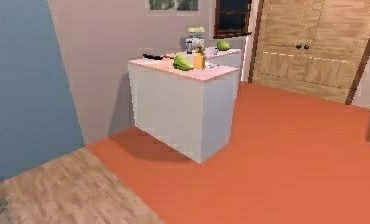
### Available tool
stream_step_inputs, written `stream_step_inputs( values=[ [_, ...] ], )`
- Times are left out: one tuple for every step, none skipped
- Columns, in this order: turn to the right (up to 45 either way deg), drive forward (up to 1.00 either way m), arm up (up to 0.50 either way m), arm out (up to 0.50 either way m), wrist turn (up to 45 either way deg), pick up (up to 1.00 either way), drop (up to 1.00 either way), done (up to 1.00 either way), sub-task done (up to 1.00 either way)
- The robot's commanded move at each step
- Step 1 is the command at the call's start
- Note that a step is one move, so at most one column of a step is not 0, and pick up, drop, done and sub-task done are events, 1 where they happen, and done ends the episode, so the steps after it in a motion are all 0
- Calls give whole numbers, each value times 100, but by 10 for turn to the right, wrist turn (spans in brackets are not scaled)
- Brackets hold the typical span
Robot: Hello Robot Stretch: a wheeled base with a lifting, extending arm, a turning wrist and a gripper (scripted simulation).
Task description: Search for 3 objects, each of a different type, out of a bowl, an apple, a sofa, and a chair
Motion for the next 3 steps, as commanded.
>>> stream_step_inputs(
  values=[
    [0, 35, 0, 0, 0, 0, 0, 0, 0],
    [-450, 0, 0, 0, 0, 0, 0, 0, 0],
    [0, 50, 0, 0, 0, 0, 0, 0, 0]
  ],
)
